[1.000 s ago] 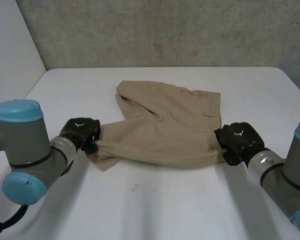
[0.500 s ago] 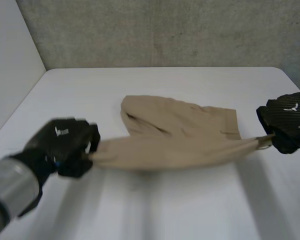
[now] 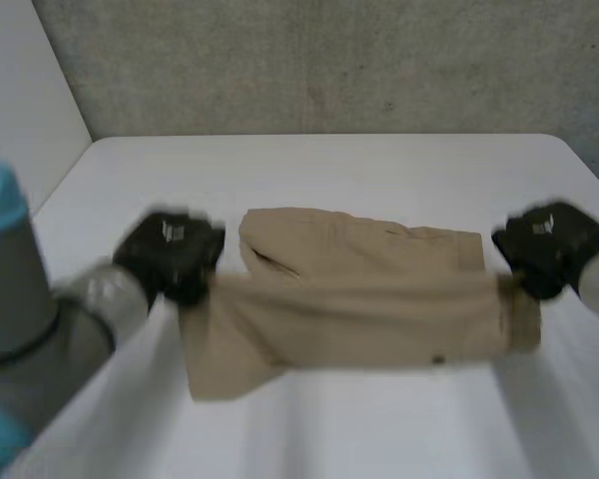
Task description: Fold the shorts.
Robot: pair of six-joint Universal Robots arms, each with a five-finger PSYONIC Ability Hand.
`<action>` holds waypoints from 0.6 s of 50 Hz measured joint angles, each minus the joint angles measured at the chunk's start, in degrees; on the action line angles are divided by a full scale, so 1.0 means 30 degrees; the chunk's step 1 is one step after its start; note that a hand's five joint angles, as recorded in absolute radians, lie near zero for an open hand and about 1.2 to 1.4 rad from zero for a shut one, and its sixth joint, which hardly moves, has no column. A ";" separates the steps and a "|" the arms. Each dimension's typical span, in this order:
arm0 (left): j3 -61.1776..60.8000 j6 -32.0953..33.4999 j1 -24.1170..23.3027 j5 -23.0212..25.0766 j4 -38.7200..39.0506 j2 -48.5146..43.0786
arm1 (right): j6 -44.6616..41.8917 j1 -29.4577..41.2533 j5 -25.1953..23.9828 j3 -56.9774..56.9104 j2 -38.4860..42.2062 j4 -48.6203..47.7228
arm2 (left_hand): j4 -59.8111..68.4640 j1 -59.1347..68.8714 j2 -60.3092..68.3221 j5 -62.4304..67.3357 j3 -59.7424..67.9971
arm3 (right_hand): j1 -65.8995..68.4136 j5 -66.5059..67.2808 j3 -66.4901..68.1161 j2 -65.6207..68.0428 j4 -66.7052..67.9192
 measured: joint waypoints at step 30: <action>0.1624 0.0436 0.0106 -0.2242 0.7493 0.1013 | 0.6059 0.2438 0.2508 -0.4566 0.0717 -0.7622 | 0.0009 0.0000 0.0002 0.0000 0.0003 | 0.0067 0.0027 0.0000 0.0000 0.0011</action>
